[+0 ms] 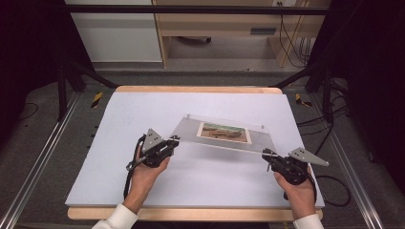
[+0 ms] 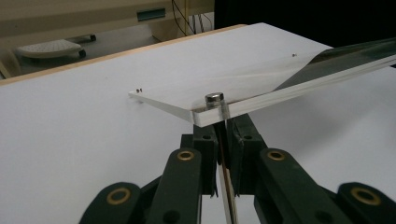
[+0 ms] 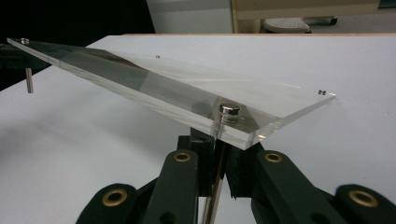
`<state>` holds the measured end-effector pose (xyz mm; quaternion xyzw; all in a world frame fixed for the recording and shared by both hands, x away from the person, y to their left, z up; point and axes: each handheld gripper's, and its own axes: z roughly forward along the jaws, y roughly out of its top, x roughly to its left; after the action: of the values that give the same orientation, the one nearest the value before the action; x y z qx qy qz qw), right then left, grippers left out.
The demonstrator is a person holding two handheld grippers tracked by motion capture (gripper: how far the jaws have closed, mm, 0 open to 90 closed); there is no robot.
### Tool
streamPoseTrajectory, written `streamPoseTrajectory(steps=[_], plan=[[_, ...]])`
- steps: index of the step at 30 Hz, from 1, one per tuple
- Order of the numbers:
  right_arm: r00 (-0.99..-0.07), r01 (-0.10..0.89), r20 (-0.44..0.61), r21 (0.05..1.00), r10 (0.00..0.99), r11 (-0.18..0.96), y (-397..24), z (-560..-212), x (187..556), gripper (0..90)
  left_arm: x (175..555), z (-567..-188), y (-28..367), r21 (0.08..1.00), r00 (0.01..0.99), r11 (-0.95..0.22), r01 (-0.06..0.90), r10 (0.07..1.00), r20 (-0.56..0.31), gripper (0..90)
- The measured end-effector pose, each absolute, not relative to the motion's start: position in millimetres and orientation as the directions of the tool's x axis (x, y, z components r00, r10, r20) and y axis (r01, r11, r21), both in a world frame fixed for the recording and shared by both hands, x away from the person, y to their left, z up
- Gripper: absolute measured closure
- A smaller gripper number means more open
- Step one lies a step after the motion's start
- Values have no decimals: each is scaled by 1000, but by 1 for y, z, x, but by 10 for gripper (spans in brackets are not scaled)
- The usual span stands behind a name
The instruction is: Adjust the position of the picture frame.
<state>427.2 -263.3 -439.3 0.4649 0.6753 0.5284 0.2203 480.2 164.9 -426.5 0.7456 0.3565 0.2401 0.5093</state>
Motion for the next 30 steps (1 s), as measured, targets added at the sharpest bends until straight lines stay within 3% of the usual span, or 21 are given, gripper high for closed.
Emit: streamPoseTrajectory(steps=[18,30], plan=[[-552,356,189,934,812,24,-217,-421,470,830,465,-406,216,958,540,-159,240,841,4,822],[-585,364,208,931,784,25,-193,-425,476,829,458,-409,237,961,511,-147,236,859,6,822]])
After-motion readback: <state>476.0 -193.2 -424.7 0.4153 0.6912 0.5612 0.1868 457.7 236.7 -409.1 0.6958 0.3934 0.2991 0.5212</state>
